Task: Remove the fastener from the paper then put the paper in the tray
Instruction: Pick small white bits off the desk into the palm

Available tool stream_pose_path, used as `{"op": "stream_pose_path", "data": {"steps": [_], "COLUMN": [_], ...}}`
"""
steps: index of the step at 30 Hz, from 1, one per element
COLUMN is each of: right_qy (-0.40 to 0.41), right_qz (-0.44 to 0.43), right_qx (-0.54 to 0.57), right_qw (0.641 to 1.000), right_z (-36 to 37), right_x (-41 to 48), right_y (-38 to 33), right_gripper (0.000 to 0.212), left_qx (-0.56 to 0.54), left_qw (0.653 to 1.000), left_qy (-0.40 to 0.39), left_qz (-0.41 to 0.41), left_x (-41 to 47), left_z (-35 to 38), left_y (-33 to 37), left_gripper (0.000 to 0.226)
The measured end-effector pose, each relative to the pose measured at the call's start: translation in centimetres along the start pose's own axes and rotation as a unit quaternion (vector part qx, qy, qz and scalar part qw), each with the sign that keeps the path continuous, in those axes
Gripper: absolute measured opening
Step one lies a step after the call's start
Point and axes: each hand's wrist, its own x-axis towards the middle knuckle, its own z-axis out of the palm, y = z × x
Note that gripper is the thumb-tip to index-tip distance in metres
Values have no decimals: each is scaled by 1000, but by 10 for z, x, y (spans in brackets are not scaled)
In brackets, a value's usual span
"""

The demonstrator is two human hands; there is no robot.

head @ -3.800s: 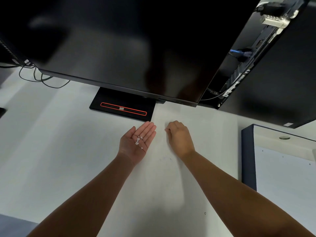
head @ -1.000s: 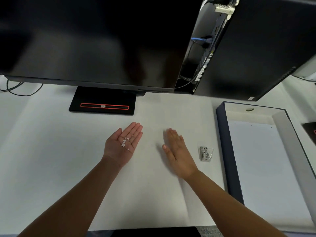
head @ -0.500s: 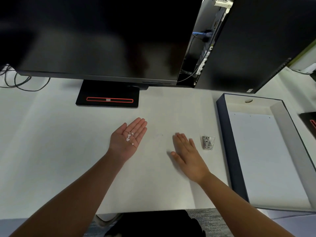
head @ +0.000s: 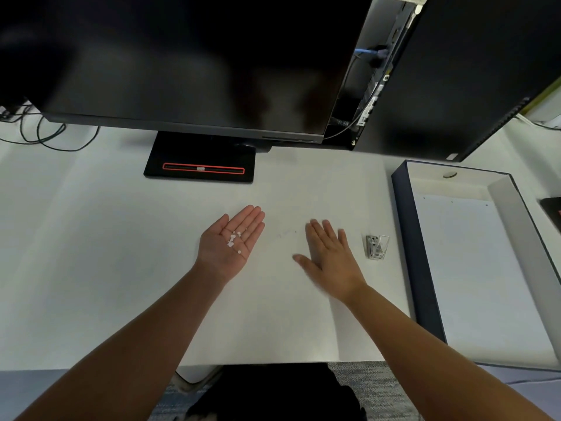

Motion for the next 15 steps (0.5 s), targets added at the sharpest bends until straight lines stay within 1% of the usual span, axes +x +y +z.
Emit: {"op": "stream_pose_path", "data": {"steps": [2, 4, 7, 9, 11, 13, 14, 15], "right_qy": [1, -9, 10, 24, 36, 86, 122, 150], "right_qz": [-22, -49, -35, -23, -38, -77, -81, -67], "right_qx": [9, 15, 33, 23, 36, 72, 96, 119], "right_qw": [1000, 999, 999, 999, 998, 991, 985, 979], "right_z": [-1, -1, 2, 7, 9, 7, 5, 3], "right_x": [4, 4, 2, 1, 2, 6, 9, 13], "right_y": [-3, -6, -6, -5, -7, -11, -11, -11], "right_gripper": [64, 58, 58, 58, 54, 44, 40, 38], "left_qx": [0, 0, -1, -2, -3, -6, -6, -5], "left_qw": [1000, 1000, 1000, 1000, 1000, 1000, 1000, 1000], "left_qy": [0, -1, -1, 0, 3, 8, 9, 11], "left_qz": [-1, 0, 3, 5, 5, 4, 3, 3], "left_x": [-1, -1, -1, -1, -1, 0, 0, 1], "left_z": [-2, -4, -5, -4, -3, -2, -1, 0], "left_y": [-1, -1, 0, 1, 1, -1, -1, -1], "left_gripper": [51, 53, 53, 49, 45, 45, 45, 45]}}
